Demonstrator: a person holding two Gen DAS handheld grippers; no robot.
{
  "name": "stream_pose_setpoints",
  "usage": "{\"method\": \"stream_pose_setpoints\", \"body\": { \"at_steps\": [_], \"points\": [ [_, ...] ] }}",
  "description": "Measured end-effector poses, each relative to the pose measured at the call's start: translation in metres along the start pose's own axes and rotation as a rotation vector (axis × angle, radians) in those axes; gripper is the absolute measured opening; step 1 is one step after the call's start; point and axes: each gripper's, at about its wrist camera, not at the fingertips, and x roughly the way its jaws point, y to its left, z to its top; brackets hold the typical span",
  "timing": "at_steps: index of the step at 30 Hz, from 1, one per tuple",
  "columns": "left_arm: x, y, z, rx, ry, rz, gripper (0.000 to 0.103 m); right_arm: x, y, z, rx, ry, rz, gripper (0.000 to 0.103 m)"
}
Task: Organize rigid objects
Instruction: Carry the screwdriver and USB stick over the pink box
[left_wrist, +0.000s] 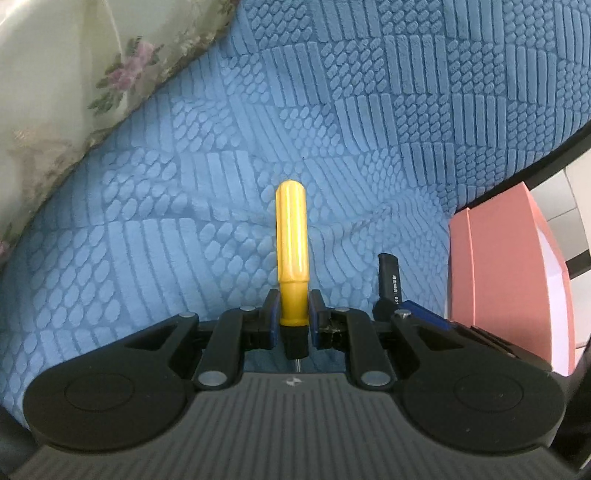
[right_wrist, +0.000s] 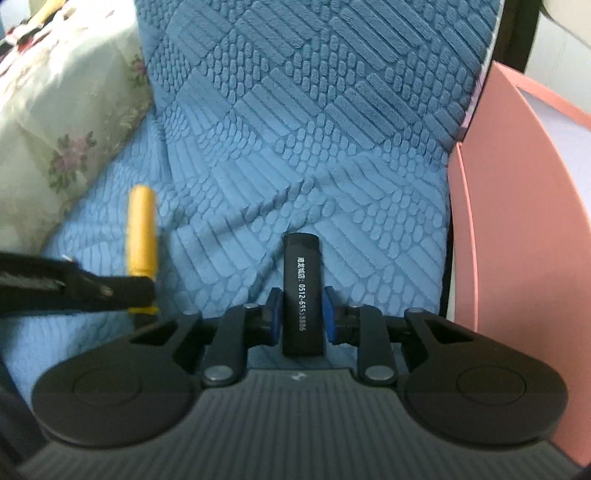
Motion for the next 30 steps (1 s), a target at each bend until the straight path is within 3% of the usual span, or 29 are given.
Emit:
{"method": "stream_pose_setpoints", "body": {
  "at_steps": [14,30],
  "points": [
    [-0.041,-0.016,0.006,0.015,-0.027,-0.007,0.019,-0.058,0.019,0.001,-0.043,-0.058,0.03,0.026],
    [-0.099,-0.067,-0.026,0.109,-0.019,-0.052,0.019,-0.142,0.018,-0.026,-0.003,-0.12,-0.003,0.026]
  ]
}}
